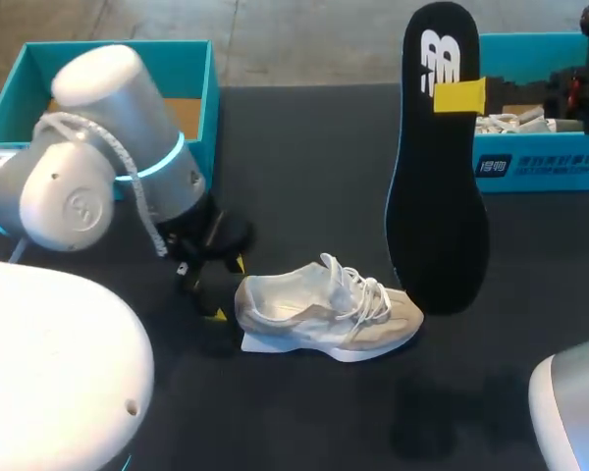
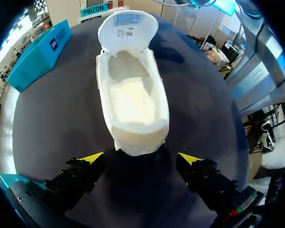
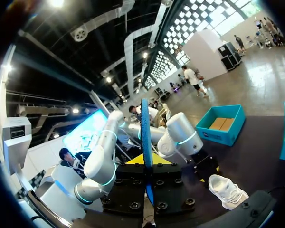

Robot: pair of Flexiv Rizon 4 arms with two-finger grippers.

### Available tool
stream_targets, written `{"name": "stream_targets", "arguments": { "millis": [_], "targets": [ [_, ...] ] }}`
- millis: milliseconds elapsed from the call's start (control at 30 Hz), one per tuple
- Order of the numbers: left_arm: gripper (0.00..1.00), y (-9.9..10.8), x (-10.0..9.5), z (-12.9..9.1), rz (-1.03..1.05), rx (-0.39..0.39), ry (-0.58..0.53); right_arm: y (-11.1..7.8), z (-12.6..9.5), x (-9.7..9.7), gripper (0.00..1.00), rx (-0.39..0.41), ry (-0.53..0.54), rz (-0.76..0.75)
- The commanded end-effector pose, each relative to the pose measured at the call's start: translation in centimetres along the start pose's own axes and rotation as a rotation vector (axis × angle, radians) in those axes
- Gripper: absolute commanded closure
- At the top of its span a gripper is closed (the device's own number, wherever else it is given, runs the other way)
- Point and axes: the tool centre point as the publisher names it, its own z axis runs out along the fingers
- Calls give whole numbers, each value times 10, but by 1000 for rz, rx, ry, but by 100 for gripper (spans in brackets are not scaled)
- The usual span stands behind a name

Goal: Take the shoe out of the shoebox, open the shoe tongue, remove and reinsert the insole, then place the shoe into the shoebox

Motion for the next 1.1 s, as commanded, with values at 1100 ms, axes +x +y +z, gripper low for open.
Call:
{"name": "stream_targets", "arguments": {
  "millis": [1100],
  "targets": [
    [0,-77,-41,-11,23,-188,-151,4,3,-1,100,5,3,0]
  ]
}}
